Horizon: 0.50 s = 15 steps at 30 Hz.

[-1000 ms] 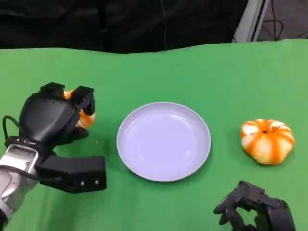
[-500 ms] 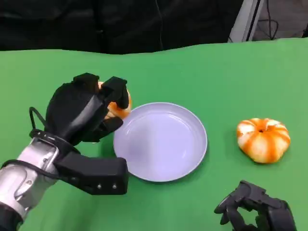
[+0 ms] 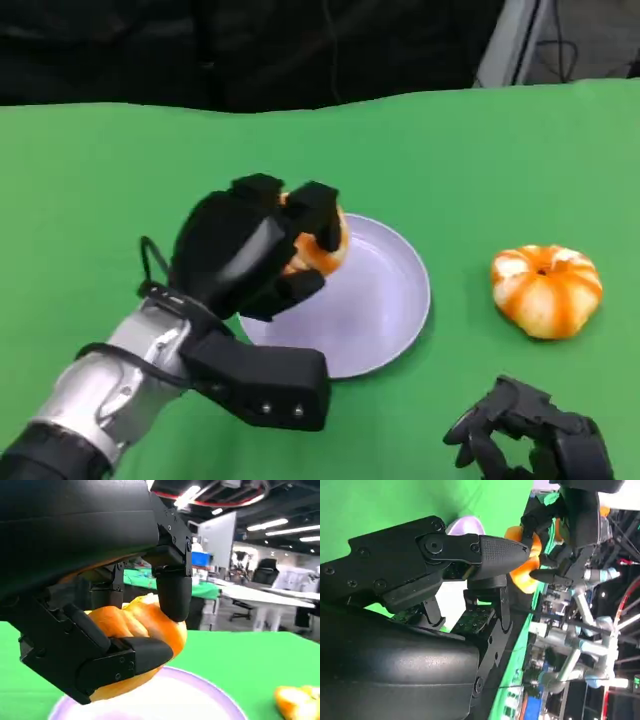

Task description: Grasp the bread from the table and place it into the plate.

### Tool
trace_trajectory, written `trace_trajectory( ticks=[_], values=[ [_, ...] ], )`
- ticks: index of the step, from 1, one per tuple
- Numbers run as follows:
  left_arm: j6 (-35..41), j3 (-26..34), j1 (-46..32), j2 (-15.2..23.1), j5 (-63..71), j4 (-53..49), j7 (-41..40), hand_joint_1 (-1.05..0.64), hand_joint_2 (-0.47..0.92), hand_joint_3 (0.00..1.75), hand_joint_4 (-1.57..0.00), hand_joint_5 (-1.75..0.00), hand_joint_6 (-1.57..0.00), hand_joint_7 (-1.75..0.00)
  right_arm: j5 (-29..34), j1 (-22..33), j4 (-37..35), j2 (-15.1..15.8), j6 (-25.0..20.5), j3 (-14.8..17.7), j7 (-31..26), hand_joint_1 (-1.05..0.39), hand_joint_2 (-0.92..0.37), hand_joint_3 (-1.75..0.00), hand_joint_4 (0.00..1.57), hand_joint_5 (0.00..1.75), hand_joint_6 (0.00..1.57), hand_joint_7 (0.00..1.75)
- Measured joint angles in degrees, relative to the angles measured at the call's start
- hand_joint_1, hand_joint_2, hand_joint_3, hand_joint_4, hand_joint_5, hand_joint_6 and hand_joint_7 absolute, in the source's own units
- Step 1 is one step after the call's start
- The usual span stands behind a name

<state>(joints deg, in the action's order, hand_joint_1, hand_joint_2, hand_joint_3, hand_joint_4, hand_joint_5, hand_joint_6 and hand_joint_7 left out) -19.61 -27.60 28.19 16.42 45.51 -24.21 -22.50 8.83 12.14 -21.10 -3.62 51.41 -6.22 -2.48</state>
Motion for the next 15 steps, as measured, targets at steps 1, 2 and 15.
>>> trace_trajectory(
  ticks=[1, 2, 15],
  values=[
    [0.17, 0.0, 0.01, -0.11, 0.02, 0.04, 0.56, -0.18, 0.45, 1.21, -0.9, -1.75, -0.71, -1.75, -0.02, 0.0, 0.0, 0.0, 0.0, 0.0, 0.0, -0.68, -0.9, -0.49, 0.83, 1.56, 0.88, 1.24],
    [0.35, 0.0, 0.02, -0.21, 0.04, 0.03, 1.16, -0.19, 0.45, 1.21, -0.9, -1.75, -0.71, -1.75, -0.1, 0.01, 0.0, 0.0, 0.0, -0.02, 0.05, -0.68, -0.9, -0.48, 0.83, 1.55, 0.88, 1.24],
    [2.68, -3.59, 4.16, -6.88, 1.52, -10.03, 5.15, -0.16, 0.52, 0.92, -0.84, -1.75, -0.7, -1.64, -0.42, 0.01, 0.02, 0.0, -0.03, -0.46, 0.43, -0.68, -0.92, -0.45, 0.83, 1.54, 0.88, 1.22]
  ],
)
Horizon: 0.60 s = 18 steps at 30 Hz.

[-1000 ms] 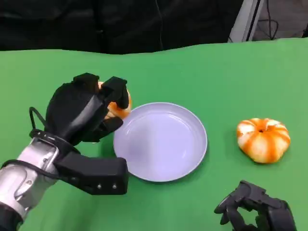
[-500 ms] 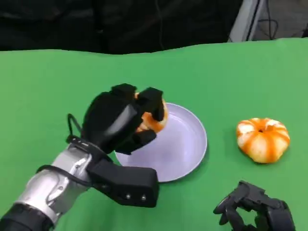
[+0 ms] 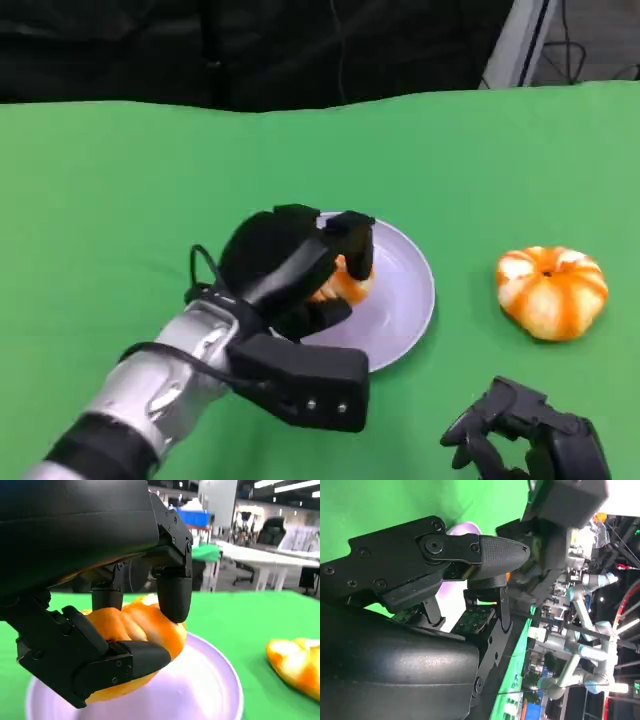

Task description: Grasp the bread from the table and place it into the plate.

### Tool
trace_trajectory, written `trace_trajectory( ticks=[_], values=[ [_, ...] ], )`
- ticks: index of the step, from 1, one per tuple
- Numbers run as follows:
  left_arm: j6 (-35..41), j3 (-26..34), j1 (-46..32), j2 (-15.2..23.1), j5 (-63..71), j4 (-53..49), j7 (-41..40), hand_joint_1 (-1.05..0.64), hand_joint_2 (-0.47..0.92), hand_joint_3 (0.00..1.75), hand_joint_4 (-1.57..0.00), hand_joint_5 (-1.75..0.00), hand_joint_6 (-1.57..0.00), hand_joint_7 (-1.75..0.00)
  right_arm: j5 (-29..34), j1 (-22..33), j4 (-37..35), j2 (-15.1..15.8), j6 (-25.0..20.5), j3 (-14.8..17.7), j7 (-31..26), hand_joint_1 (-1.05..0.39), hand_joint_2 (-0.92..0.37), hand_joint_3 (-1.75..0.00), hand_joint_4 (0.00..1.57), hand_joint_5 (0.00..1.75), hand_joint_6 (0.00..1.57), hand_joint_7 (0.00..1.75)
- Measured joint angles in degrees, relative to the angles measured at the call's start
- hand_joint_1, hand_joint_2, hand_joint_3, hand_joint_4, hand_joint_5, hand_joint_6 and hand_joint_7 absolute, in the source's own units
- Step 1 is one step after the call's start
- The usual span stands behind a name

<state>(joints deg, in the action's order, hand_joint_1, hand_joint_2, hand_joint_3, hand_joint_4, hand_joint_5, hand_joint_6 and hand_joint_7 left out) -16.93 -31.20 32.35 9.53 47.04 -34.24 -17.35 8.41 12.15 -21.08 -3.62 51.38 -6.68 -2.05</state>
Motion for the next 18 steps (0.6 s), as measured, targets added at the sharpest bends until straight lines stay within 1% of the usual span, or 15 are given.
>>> trace_trajectory(
  ticks=[3, 9, 10, 11, 12, 13, 15, 16, 18],
  values=[
    [0.1, -0.31, 1.74, -1.12, 0.14, -2.54, -0.1, -0.16, 0.52, 0.91, -0.84, -1.75, -0.7, -1.63, 0.06, -0.01, 0.0, 0.0, 0.01, 0.0, -0.03, -0.68, -0.92, -0.45, 0.83, 1.54, 0.88, 1.22],
    [0.09, -0.34, 2.5, -1.16, 0.13, -3.59, -0.63, -0.16, 0.53, 0.9, -0.84, -1.75, -0.71, -1.62, 0.06, -0.02, 0.0, 0.0, 0.01, 0.0, -0.03, -0.68, -0.92, -0.45, 0.83, 1.54, 0.89, 1.22],
    [0.09, -0.36, 2.5, -1.16, 0.13, -3.7, -0.65, -0.57, 0.75, 0.56, -0.34, -0.81, -0.29, -0.72, 0.07, -0.02, 0.0, 0.0, 0.02, 0.0, -0.03, -0.68, -0.92, -0.45, 0.84, 1.54, 0.89, 1.22],
    [1.58, -0.58, 2.57, -1.03, 0.56, -3.35, 0.69, -0.71, 0.84, 0.43, -0.17, -0.43, -0.15, -0.4, 0.07, -0.01, 0.0, 0.0, 0.01, -0.01, -0.03, -0.68, -0.92, -0.45, 0.84, 1.54, 0.89, 1.22],
    [4.21, -1.0, 2.66, -0.87, 1.3, -2.8, 3.4, -0.8, 0.89, 0.34, -0.07, -0.19, -0.06, -0.2, 0.07, -0.01, 0.03, -0.01, 0.0, -0.04, -0.03, -0.68, -0.92, -0.45, 0.84, 1.54, 0.89, 1.22],
    [6.98, -1.34, 2.66, -0.67, 2.16, -2.25, 6.36, -0.83, 0.9, 0.32, -0.04, -0.11, -0.03, -0.13, 0.07, 0.03, 0.07, -0.02, -0.02, -0.08, -0.03, -0.68, -0.92, -0.45, 0.84, 1.54, 0.89, 1.22],
    [11.1, -1.83, 2.63, 0.1, 2.9, -1.15, 10.45, -0.85, 0.92, 0.29, -0.01, -0.05, -0.01, -0.08, 0.06, 0.3, 0.12, -0.01, -0.04, -0.07, -0.03, -0.68, -0.92, -0.46, 0.84, 1.54, 0.9, 1.22],
    [12.01, -1.89, 2.63, 0.36, 2.94, -0.49, 11.22, -0.92, 0.92, 0.33, 0.0, -0.02, 0.0, -0.03, 0.06, 0.44, 0.13, -0.01, -0.05, -0.07, -0.03, -0.69, -0.92, -0.46, 0.83, 1.54, 0.9, 1.22],
    [12.64, -1.77, 2.39, 1.08, 1.99, 1.89, 14.05, -0.96, 0.92, 0.36, 0.0, 0.0, 0.0, -0.01, 0.05, 0.48, 0.13, -0.01, -0.06, -0.09, -0.01, -0.69, -0.92, -0.46, 0.83, 1.54, 0.89, 1.23]
  ],
)
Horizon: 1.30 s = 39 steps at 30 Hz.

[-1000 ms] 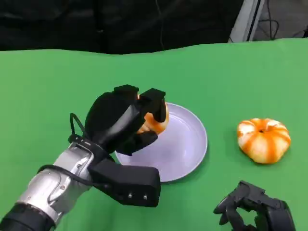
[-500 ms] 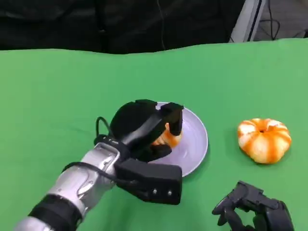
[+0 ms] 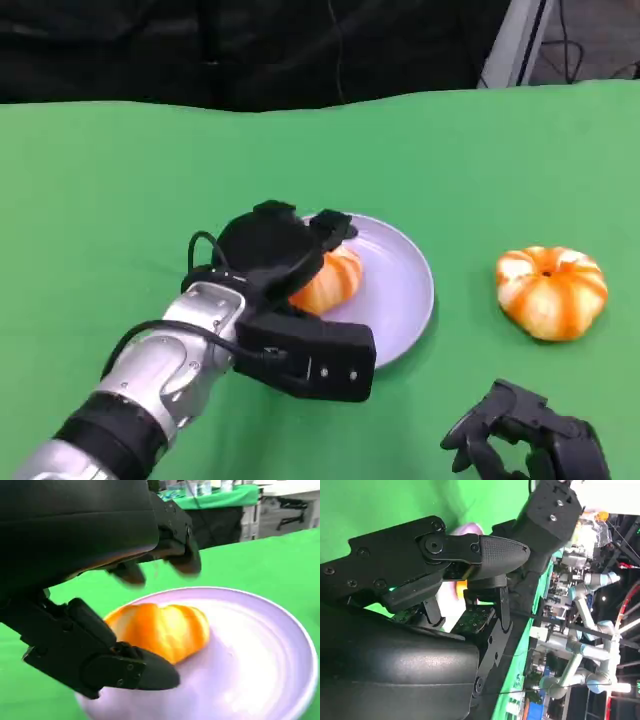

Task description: Grasp the bread from the table and place it into the plate.

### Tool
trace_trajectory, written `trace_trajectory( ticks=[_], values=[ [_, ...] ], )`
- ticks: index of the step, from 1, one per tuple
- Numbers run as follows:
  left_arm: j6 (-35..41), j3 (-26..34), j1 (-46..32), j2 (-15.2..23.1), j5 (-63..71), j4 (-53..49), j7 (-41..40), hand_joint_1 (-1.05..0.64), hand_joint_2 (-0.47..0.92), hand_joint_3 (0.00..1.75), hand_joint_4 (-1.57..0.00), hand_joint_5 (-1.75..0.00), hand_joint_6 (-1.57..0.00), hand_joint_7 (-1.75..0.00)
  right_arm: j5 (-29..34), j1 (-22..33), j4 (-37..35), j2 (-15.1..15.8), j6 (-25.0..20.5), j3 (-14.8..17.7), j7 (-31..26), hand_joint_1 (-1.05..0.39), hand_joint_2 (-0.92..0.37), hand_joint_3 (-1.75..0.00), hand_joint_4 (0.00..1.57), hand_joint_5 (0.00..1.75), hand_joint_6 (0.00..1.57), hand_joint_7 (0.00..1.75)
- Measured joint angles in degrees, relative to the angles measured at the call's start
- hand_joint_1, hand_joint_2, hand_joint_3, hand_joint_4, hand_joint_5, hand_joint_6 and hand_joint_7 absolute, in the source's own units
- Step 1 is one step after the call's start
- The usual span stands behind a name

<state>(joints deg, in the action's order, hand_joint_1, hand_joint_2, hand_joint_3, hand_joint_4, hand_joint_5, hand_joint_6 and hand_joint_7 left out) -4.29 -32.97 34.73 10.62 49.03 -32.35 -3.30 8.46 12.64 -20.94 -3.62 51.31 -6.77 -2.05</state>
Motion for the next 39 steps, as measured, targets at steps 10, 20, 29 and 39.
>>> trace_trajectory(
  ticks=[10, 20, 29, 39],
  values=[
    [0.6, 1.99, -4.15, 3.5, -5.04, 9.01, 10.05, -1.01, 0.92, 0.43, 0.0, 0.0, 0.0, 0.0, -0.02, -0.12, -0.03, 0.05, 0.01, 0.1, 0.04, -0.67, -0.92, -0.47, 0.82, 1.56, 0.87, 1.24],
    [-5.73, 10.17, -12.49, 7.61, -14.77, 20.76, 10.69, -0.59, 0.92, 0.28, -0.37, -0.21, -0.27, -0.1, 0.23, -0.64, -0.36, 0.05, 0.12, 0.34, -0.23, -0.67, -0.92, -0.46, 0.82, 1.57, 0.87, 1.25],
    [-9.72, 19.87, -25.92, 8.51, -27.01, 31.61, 10.78, -0.38, 0.92, 0.15, -0.6, -0.46, -0.57, -0.15, 0.06, -0.48, -0.55, 0.14, 0.31, 0.55, 0.01, -0.67, -0.92, -0.47, 0.81, 1.57, 0.87, 1.25],
    [-13.02, 27.44, -38.07, 7.9, -37.24, 40.26, 11.61, -0.03, 0.81, 0.37, -0.75, -0.86, -0.96, -0.26, -0.11, -0.49, -0.45, 0.11, 0.16, 0.38, 0.83, -0.67, -0.92, -0.48, 0.81, 1.58, 0.87, 1.25]
  ],
)
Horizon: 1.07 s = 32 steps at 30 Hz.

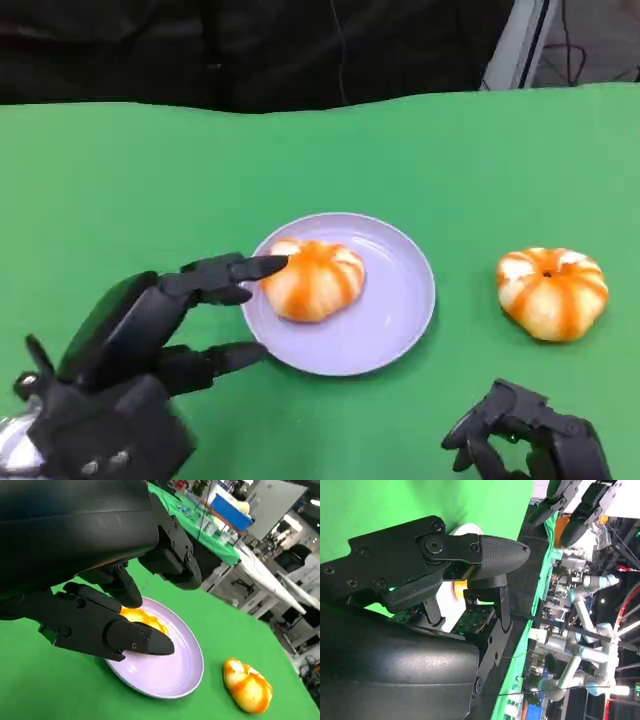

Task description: Grasp the bread from the table and place it into the plate.

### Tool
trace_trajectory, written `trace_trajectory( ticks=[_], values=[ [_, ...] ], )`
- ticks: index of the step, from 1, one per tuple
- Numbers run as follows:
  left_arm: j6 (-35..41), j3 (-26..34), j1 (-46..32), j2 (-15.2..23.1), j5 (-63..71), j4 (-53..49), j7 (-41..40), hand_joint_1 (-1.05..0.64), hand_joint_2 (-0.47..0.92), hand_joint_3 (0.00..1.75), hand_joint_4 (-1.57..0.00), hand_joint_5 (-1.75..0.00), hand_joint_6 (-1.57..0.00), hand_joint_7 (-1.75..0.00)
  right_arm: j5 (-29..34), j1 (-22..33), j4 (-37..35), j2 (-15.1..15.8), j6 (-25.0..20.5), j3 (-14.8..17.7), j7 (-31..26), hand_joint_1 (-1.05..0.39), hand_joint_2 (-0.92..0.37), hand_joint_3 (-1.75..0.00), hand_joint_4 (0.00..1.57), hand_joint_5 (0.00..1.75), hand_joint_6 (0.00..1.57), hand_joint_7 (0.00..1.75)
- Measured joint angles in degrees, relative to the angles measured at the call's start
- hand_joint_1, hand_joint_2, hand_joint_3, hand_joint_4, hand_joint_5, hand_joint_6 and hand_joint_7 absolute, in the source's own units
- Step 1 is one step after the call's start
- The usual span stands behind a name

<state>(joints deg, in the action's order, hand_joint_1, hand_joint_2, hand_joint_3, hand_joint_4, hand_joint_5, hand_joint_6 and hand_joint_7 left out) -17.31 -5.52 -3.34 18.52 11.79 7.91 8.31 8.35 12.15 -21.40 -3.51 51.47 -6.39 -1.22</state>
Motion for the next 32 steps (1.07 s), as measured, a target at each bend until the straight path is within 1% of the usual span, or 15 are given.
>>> trace_trajectory(
  ticks=[1, 2, 3, 4, 5, 6, 7, 9, 10, 11, 12, 14, 21, 25, 32],
  values=[
    [-2.23, 0.8, -2.5, -0.75, -1.72, 0.37, -0.09, 0.04, 0.7, 0.64, -0.78, -0.99, -1.03, -0.31, 0.02, 0.09, -0.02, 0.02, 0.02, 0.15, -0.06, -0.67, -0.92, -0.48, 0.81, 1.58, 0.87, 1.26],
    [-4.33, 1.35, -4.9, -1.63, -3.35, 0.44, -0.25, 0.09, 0.57, 0.92, -0.8, -1.08, -1.07, -0.37, 0.03, 0.13, -0.04, 0.04, 0.02, 0.25, -0.08, -0.67, -0.92, -0.49, 0.81, 1.58, 0.87, 1.26],
    [-6.11, 1.77, -7.0, -2.46, -4.48, 0.32, -0.52, 0.11, 0.52, 1.01, -0.8, -1.11, -1.08, -0.39, 0.02, 0.14, -0.04, 0.05, 0.04, 0.3, -0.09, -0.67, -0.92, -0.49, 0.81, 1.58, 0.87, 1.26],
    [-7.5, 2.06, -8.53, -3.15, -5.32, 0.05, -0.6, 0.11, 0.5, 1.06, -0.8, -1.13, -1.08, -0.41, 0.0, 0.08, -0.04, 0.06, 0.04, 0.34, -0.08, -0.67, -0.92, -0.49, 0.81, 1.58, 0.86, 1.26],
    [-8.51, 2.51, -9.51, -3.6, -5.79, -0.28, -0.63, 0.13, 0.44, 1.26, -0.86, -1.29, -1.09, -0.64, 0.0, -0.08, -0.04, 0.06, 0.04, 0.34, -0.07, -0.68, -0.92, -0.49, 0.8, 1.58, 0.86, 1.26],
    [-9.44, 3.04, -10.12, -3.99, -5.88, -0.53, -0.8, 0.13, 0.41, 1.33, -0.88, -1.35, -1.03, -0.82, 0.03, -0.22, -0.04, 0.03, 0.04, 0.2, 0.01, -0.69, -0.92, -0.49, 0.8, 1.59, 0.86, 1.26],
    [-10.52, 3.45, -10.62, -4.5, -6.02, -0.71, -1.14, 0.14, 0.4, 1.37, -0.88, -1.38, -0.99, -0.93, 0.03, -0.25, -0.02, 0.01, 0.04, 0.11, 0.07, -0.69, -0.92, -0.49, 0.8, 1.59, 0.86, 1.26],
    [-12.49, 3.72, -11.35, -5.55, -6.43, -1.03, -1.5, 0.14, 0.39, 1.4, -0.89, -1.41, -0.96, -1.02, -0.01, -0.07, -0.01, 0.03, 0.03, 0.15, 0.07, -0.69, -0.92, -0.49, 0.8, 1.59, 0.86, 1.26],
    [-13.03, 3.8, -11.42, -5.87, -6.43, -1.19, -1.57, 0.12, 0.36, 1.48, -0.9, -1.6, -0.91, -1.31, -0.02, 0.02, -0.01, 0.03, 0.03, 0.15, 0.07, -0.69, -0.92, -0.49, 0.8, 1.59, 0.86, 1.26],
    [-13.89, 3.95, -11.47, -6.14, -6.8, -1.63, -1.57, 0.11, 0.35, 1.5, -0.9, -1.67, -0.88, -1.42, 0.0, 0.04, -0.01, 0.03, 0.03, 0.15, 0.07, -0.69, -0.92, -0.49, 0.8, 1.59, 0.86, 1.27],
    [-15.21, 4.16, -11.62, -6.39, -7.55, -2.26, -1.57, 0.11, 0.35, 1.52, -0.9, -1.71, -0.86, -1.49, 0.02, 0.05, -0.01, 0.03, 0.03, 0.2, 0.06, -0.69, -0.92, -0.49, 0.8, 1.59, 0.86, 1.27],
    [-17.22, 4.68, -12.06, -6.72, -8.36, -3.25, -1.57, 0.11, 0.34, 1.53, -0.9, -1.74, -0.85, -1.54, 0.08, 0.05, -0.02, 0.03, 0.04, 0.37, -0.01, -0.69, -0.92, -0.49, 0.8, 1.59, 0.86, 1.27],
    [-19.92, 5.02, -12.66, -6.93, -11.66, -5.0, 0.14, 0.1, 0.35, 1.54, -0.92, -1.75, -0.85, -1.57, 0.08, 0.08, 0.04, 0.04, 0.03, 0.39, 0.01, -0.69, -0.92, -0.49, 0.8, 1.59, 0.85, 1.28],
    [-19.59, 4.43, -13.68, -7.54, -15.93, -5.02, 2.42, 0.1, 0.36, 1.52, -0.93, -1.75, -0.83, -1.6, -0.18, 0.27, 0.05, 0.18, 0.04, 0.41, 0.22, -0.68, -0.92, -0.47, 0.81, 1.58, 0.86, 1.26],
    [-19.55, 4.44, -13.82, -7.81, -18.48, -5.04, 4.31, 0.09, 0.39, 1.48, -0.93, -1.75, -0.81, -1.64, -0.67, 0.63, 0.05, 0.22, 0.04, 0.41, 0.81, -0.68, -0.92, -0.48, 0.8, 1.58, 0.86, 1.25]
  ],
)
